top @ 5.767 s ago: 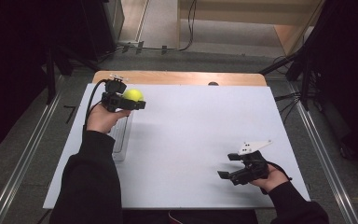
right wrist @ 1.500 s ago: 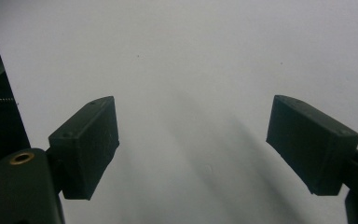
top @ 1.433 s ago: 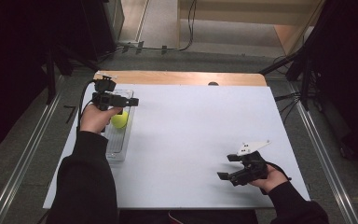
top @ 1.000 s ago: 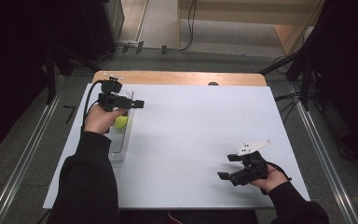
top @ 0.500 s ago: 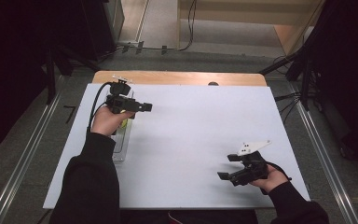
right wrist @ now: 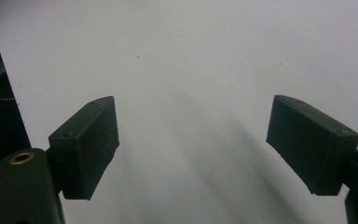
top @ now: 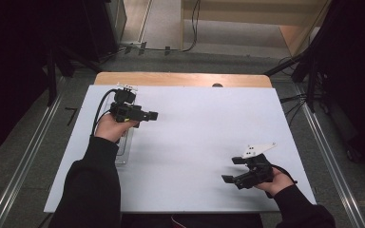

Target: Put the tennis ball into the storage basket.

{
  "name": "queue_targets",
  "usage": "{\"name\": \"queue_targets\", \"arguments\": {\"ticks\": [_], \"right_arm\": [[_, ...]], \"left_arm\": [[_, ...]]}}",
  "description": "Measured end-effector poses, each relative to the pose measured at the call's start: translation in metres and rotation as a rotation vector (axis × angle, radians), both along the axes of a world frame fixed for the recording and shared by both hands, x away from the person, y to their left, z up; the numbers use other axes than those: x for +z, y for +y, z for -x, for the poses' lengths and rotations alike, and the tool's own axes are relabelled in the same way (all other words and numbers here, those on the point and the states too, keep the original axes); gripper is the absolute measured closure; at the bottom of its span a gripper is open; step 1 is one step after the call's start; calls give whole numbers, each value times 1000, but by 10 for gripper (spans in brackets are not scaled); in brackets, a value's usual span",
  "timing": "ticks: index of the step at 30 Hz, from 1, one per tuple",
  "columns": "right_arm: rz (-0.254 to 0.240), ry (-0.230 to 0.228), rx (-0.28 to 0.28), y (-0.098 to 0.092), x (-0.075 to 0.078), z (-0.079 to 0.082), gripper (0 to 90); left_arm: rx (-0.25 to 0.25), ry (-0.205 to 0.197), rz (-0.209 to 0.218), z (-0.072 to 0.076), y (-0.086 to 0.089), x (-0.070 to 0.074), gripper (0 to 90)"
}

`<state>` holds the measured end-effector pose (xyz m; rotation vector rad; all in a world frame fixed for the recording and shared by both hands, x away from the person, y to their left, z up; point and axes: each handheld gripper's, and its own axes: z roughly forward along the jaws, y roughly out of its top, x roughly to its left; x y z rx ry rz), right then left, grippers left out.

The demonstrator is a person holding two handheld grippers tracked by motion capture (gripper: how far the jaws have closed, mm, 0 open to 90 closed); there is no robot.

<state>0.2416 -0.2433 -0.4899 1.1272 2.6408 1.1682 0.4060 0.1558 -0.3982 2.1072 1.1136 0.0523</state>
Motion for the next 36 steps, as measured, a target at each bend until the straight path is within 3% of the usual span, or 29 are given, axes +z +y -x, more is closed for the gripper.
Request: {"name": "queue_targets", "arguments": {"ticks": [25,36], "right_arm": [[-1,2,-4,-1,1,0,148],[0,0,-7,-1,1,0,148]], "left_arm": [[-60,-5,31,31,0,-5,158],[-83,-1,23,42,0,-12,157]]}}
